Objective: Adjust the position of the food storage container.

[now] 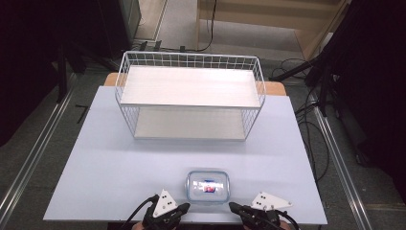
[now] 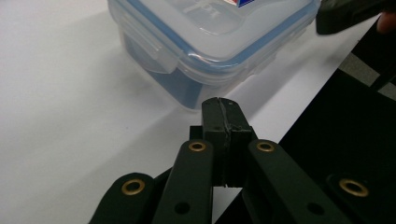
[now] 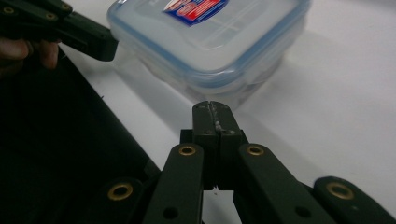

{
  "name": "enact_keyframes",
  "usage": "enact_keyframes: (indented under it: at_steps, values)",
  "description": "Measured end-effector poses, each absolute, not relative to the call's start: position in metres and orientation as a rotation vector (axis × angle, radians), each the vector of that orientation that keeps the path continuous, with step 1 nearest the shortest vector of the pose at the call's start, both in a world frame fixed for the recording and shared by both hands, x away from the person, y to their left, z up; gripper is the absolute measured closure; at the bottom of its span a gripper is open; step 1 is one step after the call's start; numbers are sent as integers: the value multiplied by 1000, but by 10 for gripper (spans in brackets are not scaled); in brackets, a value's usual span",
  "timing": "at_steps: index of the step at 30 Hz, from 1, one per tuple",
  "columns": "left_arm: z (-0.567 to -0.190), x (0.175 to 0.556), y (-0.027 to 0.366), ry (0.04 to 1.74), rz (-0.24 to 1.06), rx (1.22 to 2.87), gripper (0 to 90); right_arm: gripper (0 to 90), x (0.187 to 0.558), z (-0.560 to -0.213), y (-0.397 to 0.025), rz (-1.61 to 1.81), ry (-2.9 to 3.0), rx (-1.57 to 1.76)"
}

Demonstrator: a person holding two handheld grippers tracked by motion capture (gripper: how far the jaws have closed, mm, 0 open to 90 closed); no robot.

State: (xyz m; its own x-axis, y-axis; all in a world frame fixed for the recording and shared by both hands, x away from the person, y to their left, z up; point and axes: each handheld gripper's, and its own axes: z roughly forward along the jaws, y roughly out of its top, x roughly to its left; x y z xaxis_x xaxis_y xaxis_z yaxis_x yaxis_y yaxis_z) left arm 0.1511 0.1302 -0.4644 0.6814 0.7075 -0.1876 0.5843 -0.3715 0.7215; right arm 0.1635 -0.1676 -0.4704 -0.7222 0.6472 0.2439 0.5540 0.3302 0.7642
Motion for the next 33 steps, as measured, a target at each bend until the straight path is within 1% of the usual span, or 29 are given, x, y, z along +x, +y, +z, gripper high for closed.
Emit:
enact_keyframes:
  at_steps: [6,17,20,25,33]
  values:
    - [-465,151,131,998,199,2087,900,900,163,-475,-155,1326,2512,1092]
    - [-463,150,134,1005,195,2065,900,900,186,-476,-145,1320,2485,1114]
    - [-462,153,131,1000,188,2056,900,900,187,-477,-145,1323,2491,1112]
    - [-461,157,124,993,169,2047,900,900,182,-478,-150,1308,2490,1117]
    - [-463,161,116,983,171,2064,900,900,175,-474,-171,1318,2426,1173]
